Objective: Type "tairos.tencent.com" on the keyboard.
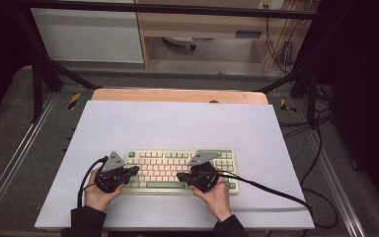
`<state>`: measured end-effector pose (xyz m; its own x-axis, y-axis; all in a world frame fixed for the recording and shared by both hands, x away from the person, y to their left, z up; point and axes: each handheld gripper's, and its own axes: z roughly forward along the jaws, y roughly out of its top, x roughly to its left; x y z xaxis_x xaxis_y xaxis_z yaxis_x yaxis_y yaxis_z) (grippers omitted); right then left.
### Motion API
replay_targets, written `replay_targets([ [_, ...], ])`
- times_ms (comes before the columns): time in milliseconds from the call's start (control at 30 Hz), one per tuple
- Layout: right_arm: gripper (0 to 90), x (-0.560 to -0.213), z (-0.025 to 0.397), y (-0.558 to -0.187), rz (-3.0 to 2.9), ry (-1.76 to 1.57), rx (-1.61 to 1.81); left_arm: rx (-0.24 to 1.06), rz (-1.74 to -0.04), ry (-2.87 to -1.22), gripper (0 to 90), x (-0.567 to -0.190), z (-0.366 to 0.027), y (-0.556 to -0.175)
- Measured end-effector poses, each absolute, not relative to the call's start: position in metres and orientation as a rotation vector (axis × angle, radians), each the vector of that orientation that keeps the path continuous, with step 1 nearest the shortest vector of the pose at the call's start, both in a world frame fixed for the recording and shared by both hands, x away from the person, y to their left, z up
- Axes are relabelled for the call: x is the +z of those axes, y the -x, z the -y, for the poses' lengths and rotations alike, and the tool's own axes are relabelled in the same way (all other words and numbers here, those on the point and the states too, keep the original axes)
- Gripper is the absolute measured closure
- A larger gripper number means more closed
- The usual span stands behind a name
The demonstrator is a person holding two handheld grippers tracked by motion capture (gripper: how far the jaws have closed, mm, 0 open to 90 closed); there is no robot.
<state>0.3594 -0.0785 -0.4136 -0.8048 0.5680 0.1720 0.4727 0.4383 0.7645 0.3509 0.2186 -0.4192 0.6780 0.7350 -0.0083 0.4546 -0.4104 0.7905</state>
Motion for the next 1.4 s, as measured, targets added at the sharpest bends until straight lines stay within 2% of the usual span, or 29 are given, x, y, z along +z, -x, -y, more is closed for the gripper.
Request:
replay_targets([
  [567,90.0,-0.424,0.056,-0.366,-2.593,-0.928,1.292,0.435,-0.913,-2.074,89.8,-0.419,-0.219,-0.351],
  [1400,90.0,-0.432,0.053,-0.368,-2.604,-0.928,1.258,0.437,-0.911,-2.074,89.8,-0.419,-0.219,-0.351],
])
